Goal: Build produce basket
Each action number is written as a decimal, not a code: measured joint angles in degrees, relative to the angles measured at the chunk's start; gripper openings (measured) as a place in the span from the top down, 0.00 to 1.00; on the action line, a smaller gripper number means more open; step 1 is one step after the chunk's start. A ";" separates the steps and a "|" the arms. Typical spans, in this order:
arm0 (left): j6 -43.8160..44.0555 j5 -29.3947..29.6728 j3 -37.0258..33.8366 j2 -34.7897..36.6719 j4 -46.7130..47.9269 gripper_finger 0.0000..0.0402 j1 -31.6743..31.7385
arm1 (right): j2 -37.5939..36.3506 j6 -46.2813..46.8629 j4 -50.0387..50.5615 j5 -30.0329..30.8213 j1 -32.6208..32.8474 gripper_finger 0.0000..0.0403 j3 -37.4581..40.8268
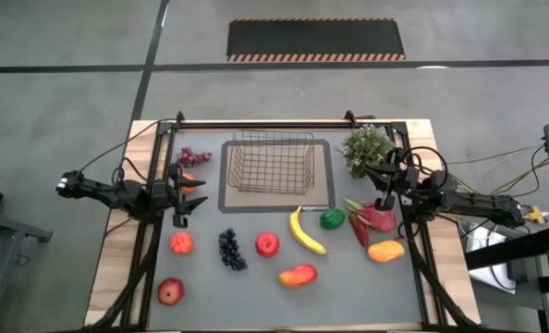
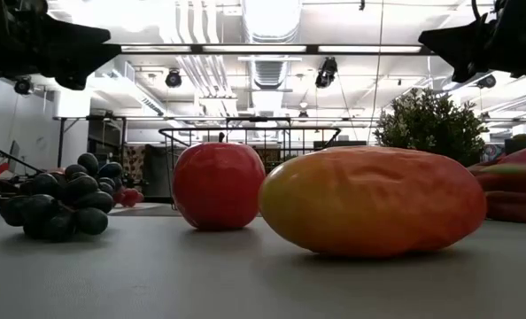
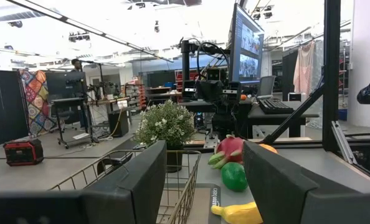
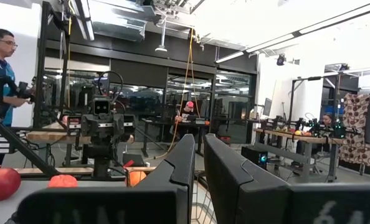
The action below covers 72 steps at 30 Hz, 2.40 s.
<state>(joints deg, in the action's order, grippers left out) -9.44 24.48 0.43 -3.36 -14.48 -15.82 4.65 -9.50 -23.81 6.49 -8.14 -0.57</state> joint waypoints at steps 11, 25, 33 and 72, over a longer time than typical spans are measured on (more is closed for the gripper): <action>0.00 -0.01 0.01 0.00 0.00 0.52 0.00 | 0.00 -0.02 0.00 0.01 -0.02 0.93 0.01; -2.90 -0.12 -0.01 0.02 -7.78 0.52 0.00 | 0.02 31.30 0.41 10.52 -0.04 0.93 -0.01; 5.99 -0.19 -0.01 0.02 -25.91 0.52 0.01 | 0.02 32.50 0.86 11.13 0.00 0.93 -0.01; 28.71 1.52 20.75 -32.01 -33.92 0.52 -0.04 | 0.02 31.81 0.84 11.75 -0.02 0.93 -0.01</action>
<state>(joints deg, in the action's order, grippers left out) 19.27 26.00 21.18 -35.37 -48.40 -15.86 4.67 22.31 -22.97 18.24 -8.16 -0.57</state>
